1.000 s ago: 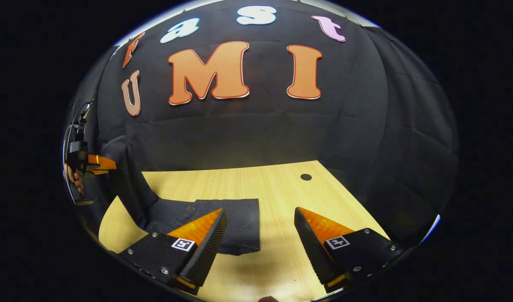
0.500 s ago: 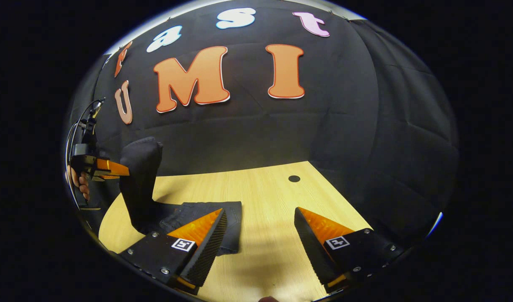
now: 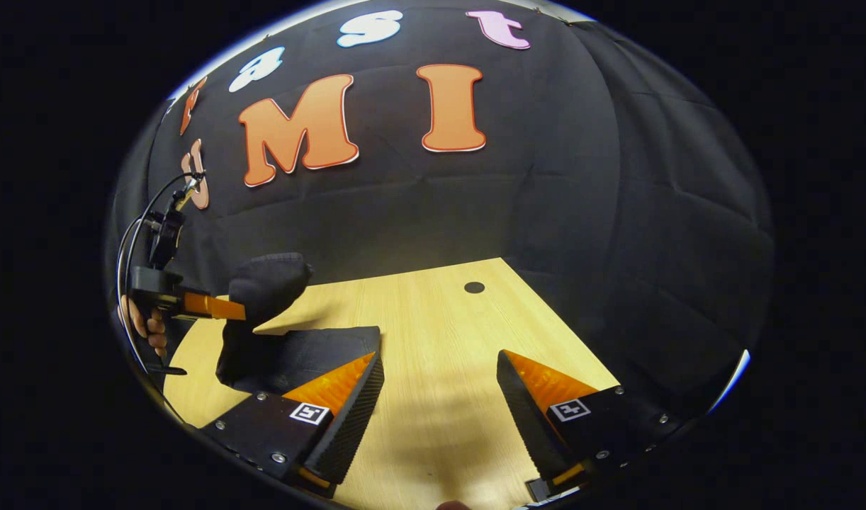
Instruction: Grasp the waist and the cuffs of the jeans and fold them to make the two legs overlap; first hold the waist and fold one-third of the jeans toward the cuffs, then hold the cuffs and fold the remaining one-third in the same direction to finish folding.
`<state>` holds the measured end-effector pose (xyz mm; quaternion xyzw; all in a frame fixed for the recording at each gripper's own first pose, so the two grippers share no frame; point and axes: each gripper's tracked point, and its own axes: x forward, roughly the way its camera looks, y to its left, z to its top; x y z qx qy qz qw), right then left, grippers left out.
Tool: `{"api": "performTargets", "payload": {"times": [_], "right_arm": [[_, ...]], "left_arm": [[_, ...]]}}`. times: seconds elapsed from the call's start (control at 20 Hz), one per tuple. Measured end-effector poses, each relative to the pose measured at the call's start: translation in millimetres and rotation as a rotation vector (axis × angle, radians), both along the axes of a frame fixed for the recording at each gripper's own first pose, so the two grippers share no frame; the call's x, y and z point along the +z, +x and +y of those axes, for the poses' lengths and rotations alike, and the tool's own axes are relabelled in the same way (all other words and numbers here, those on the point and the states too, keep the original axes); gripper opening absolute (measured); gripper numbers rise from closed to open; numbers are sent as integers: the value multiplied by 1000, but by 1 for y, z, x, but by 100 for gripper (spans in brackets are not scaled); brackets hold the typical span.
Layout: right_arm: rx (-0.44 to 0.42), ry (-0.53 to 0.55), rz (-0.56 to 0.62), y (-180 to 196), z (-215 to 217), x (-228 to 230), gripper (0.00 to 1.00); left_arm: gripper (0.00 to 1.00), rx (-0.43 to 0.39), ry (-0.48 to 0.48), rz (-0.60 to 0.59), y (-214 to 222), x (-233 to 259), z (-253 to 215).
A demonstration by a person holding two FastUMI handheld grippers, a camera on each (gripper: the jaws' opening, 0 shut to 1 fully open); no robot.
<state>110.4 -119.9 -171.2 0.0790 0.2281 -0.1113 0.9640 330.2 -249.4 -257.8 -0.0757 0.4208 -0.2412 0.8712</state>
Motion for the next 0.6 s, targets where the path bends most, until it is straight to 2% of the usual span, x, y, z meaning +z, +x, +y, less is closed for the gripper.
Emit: {"api": "performTargets", "payload": {"times": [0.2,0.25,0.35,0.45,0.5,0.6], "right_arm": [[6,3,10,1,-3,-4,97],[12,3,11,2,-1,-4,97],[28,-1,11,7,4,-3,97],[46,3,6,12,10,-1,97],[55,5,0,14,13,1,97],[75,2,-18,19,22,7,97]], "left_arm": [[4,-133,106,61,-26,-33,-26],[6,-181,93,93,-43,-33,-38],[12,-266,-20,90,-65,-6,-74],[42,-322,-27,16,-71,16,-78],[61,-329,-14,-28,-68,23,-77],[73,-311,-20,-105,-67,46,-70]]}}
